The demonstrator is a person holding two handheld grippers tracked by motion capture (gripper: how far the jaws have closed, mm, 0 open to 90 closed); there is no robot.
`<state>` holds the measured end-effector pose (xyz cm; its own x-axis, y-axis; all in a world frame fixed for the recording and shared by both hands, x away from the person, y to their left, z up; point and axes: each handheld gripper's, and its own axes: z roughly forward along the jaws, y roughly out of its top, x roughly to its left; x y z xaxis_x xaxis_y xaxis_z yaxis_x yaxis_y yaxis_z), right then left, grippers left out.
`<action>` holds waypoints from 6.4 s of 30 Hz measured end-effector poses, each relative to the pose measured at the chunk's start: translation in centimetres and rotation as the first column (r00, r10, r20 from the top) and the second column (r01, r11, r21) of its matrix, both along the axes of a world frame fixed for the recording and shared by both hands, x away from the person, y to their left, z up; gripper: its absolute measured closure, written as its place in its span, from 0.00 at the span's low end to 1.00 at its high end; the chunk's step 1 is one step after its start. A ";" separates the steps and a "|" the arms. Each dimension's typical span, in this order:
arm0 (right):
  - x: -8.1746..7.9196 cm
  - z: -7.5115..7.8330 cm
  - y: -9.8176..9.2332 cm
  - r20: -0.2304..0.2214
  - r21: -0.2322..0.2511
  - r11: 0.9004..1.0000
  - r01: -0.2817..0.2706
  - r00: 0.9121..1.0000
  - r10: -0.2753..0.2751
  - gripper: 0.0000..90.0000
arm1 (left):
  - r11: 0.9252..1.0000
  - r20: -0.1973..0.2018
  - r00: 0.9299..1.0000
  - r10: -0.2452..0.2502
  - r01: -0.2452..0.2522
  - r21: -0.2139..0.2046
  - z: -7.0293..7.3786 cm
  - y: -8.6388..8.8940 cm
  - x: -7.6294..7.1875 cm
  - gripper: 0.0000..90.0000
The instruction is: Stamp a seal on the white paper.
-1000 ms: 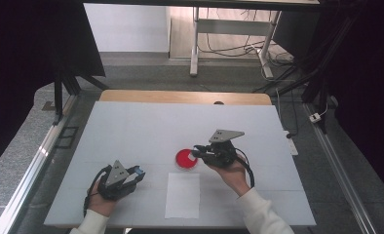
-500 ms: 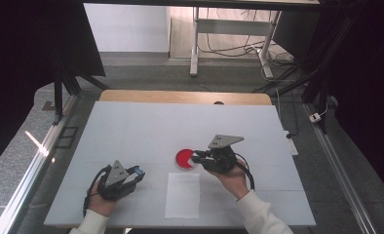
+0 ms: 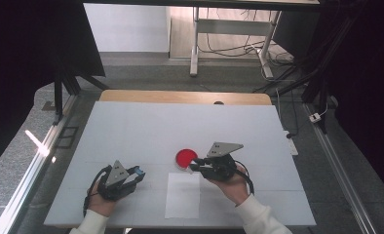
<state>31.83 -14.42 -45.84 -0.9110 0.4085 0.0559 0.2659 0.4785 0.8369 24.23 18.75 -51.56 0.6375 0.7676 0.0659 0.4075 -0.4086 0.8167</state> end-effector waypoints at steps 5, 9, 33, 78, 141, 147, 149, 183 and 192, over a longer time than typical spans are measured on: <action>-0.7 -0.1 0.0 0.004 -0.002 1.000 -0.015 1.000 0.015 0.84 | 1.000 0.000 1.000 -0.001 0.001 0.001 0.0 0.0 0.0 0.72; -1.1 -0.2 0.2 0.003 -0.011 0.999 -0.034 0.999 0.034 0.84 | 1.000 0.000 1.000 -0.001 0.001 0.001 0.0 0.0 0.0 0.72; -2.4 -1.5 1.2 -0.007 -0.071 0.992 -0.102 0.995 0.102 0.84 | 1.000 -0.002 1.000 -0.002 0.002 0.002 -0.1 0.0 0.0 0.72; -2.2 -3.8 3.2 0.016 -0.202 0.968 -0.149 0.988 0.156 0.84 | 1.000 -0.004 1.000 -0.002 0.002 0.007 -0.1 -0.1 0.0 0.72; -2.3 -4.4 4.1 -0.002 -0.275 0.949 -0.154 0.987 0.160 0.85 | 1.000 -0.001 1.000 0.002 -0.002 0.004 0.0 -0.2 -0.1 0.72; -2.2 -4.5 3.9 -0.007 -0.263 0.952 -0.154 0.988 0.157 0.85 | 1.000 -0.001 1.000 0.005 -0.005 0.004 0.0 -0.2 -0.1 0.72; -2.2 -4.5 3.9 -0.012 -0.259 0.953 -0.156 0.987 0.159 0.85 | 1.000 -0.001 1.000 0.005 -0.005 0.004 0.0 -0.2 -0.1 0.72; -2.1 -4.0 3.6 0.004 -0.248 0.952 -0.177 0.983 0.183 0.84 | 1.000 0.001 1.000 0.005 -0.005 0.004 -0.1 0.0 0.1 0.72; -2.3 -4.1 3.6 0.015 -0.244 0.955 -0.166 0.984 0.175 0.84 | 1.000 0.001 1.000 0.004 -0.004 0.003 -0.1 0.0 0.1 0.72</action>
<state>29.53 -10.78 -49.89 -0.9680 0.2438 -0.0592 0.1342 0.7025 0.6989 24.28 18.74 -51.63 0.6345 0.7698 0.0693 0.4080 -0.4097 0.8159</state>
